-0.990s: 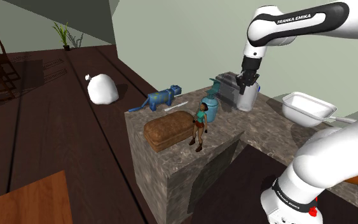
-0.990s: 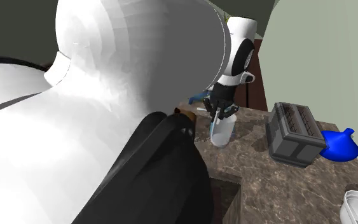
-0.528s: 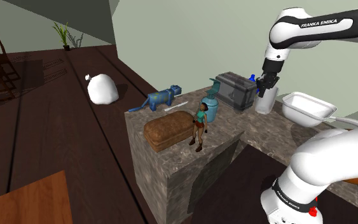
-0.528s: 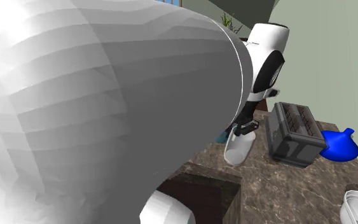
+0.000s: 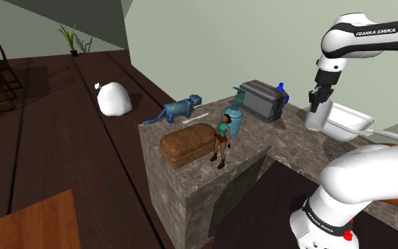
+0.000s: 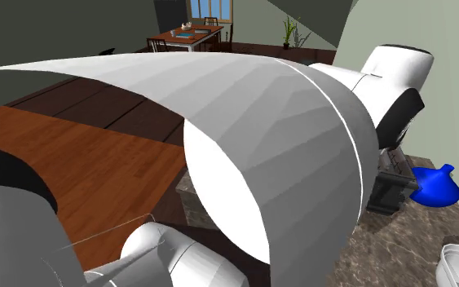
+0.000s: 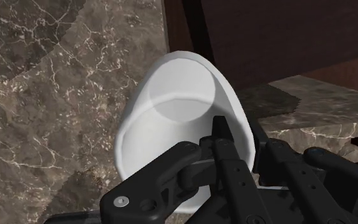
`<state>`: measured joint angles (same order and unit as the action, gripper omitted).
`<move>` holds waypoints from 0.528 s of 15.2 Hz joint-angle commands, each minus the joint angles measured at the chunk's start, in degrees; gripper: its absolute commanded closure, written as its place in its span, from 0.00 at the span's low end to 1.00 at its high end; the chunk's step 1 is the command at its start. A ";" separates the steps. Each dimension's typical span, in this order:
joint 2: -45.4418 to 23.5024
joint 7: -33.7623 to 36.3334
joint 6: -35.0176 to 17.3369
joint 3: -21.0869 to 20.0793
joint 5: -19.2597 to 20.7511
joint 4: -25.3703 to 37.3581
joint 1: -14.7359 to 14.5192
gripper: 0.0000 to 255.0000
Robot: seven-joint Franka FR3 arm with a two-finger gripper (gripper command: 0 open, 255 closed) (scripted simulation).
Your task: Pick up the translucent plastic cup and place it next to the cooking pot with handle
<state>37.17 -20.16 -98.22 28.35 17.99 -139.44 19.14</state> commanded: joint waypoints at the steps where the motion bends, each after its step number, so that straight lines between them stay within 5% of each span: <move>1: 2.87 -2.41 0.61 2.35 1.80 -0.11 2.48 1.00; 8: 3.59 -11.57 1.88 10.87 7.89 2.98 5.24 1.00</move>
<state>34.05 -30.27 -96.62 37.64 24.98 -136.72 20.39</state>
